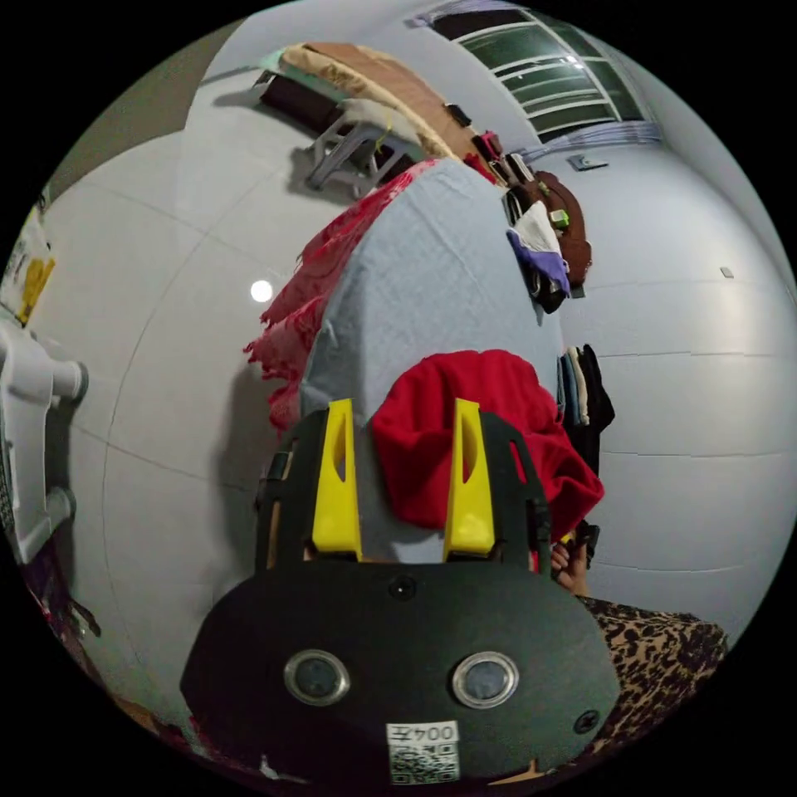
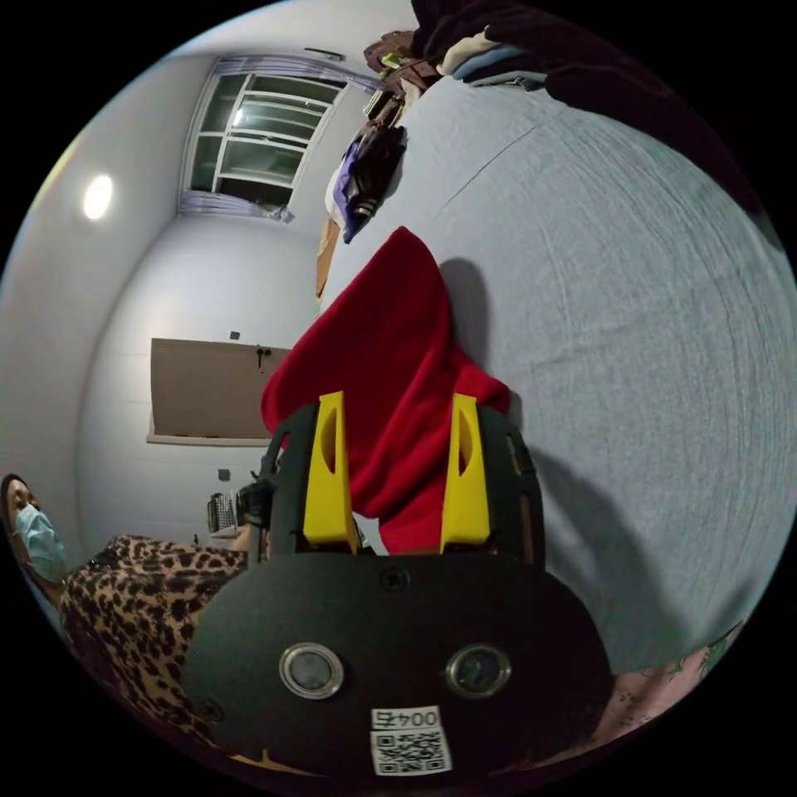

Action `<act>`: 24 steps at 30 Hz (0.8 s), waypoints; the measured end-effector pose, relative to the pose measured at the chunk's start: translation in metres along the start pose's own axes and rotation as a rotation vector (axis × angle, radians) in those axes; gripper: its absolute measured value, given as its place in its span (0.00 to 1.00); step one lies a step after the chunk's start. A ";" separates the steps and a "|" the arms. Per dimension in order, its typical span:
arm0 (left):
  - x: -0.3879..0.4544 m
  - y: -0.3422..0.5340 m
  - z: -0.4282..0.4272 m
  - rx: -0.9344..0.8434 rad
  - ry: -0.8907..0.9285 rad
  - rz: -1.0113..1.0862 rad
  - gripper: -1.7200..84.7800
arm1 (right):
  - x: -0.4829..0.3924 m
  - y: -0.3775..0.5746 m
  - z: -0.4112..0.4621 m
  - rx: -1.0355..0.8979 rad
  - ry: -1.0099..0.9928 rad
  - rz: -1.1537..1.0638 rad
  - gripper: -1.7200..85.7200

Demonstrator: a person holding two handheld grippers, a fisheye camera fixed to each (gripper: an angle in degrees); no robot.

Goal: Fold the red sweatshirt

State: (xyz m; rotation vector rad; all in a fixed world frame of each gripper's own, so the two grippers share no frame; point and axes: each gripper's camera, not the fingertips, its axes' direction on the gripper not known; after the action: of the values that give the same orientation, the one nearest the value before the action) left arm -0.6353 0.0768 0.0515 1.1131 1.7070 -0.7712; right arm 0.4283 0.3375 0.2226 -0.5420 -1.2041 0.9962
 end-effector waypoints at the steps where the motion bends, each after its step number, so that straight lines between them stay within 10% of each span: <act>1: 0.001 0.000 0.000 -0.007 0.019 -0.006 0.20 | -0.004 -0.003 0.002 0.011 0.006 0.006 0.23; 13: 0.038 0.028 0.004 -0.132 0.036 -0.012 0.17 | -0.078 -0.066 0.133 -0.105 0.281 -0.015 0.26; 24: 0.101 0.121 -0.003 -0.053 0.107 0.099 0.10 | -0.087 0.050 0.119 -0.047 0.292 -0.180 0.03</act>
State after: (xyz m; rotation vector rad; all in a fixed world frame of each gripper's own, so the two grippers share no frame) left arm -0.5413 0.1615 -0.0424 1.2114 1.7360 -0.6114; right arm 0.2963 0.2696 0.1750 -0.5828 -0.9974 0.7099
